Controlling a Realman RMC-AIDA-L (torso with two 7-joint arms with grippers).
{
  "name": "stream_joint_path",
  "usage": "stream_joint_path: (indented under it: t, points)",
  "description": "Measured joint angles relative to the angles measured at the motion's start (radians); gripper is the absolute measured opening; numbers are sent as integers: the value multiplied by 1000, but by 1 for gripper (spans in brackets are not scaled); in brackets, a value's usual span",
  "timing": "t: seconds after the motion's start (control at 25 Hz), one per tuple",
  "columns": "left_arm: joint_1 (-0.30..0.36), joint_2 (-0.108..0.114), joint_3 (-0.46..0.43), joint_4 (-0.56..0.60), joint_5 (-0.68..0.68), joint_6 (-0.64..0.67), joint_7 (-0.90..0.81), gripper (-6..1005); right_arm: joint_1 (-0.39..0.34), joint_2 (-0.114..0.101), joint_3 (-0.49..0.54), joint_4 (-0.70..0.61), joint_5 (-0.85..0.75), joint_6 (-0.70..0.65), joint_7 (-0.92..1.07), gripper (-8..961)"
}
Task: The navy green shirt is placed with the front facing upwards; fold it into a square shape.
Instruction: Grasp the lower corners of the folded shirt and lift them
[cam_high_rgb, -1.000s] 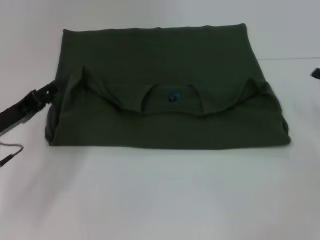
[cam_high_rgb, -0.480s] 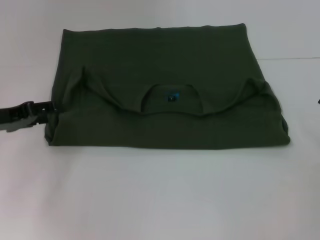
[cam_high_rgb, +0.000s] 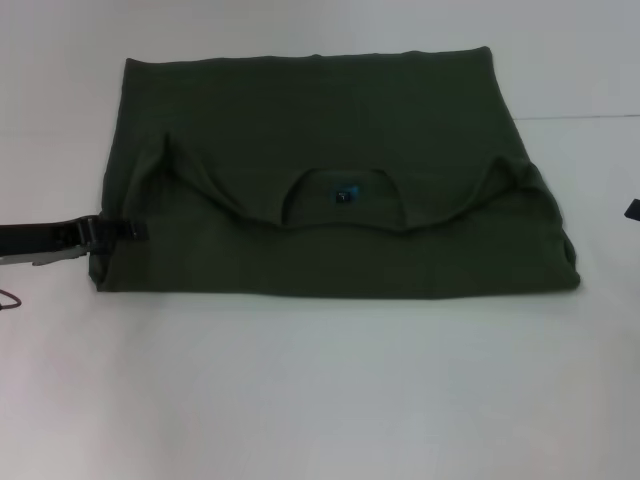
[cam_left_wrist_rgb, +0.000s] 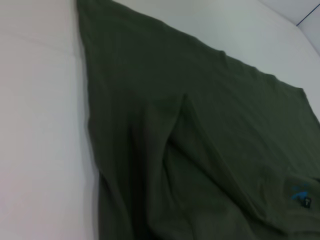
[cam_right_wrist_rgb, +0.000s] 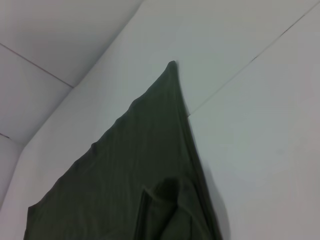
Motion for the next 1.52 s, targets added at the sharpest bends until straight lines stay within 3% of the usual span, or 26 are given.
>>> stream_joint_path:
  t: [0.72, 1.52]
  points:
    - [1, -19, 91, -32, 1, -108, 12, 742, 10, 5, -15, 1, 0, 8, 0, 944]
    - [-11, -13, 88, -34, 64, -50, 1, 737, 19, 7, -15, 0, 0, 16, 0, 944]
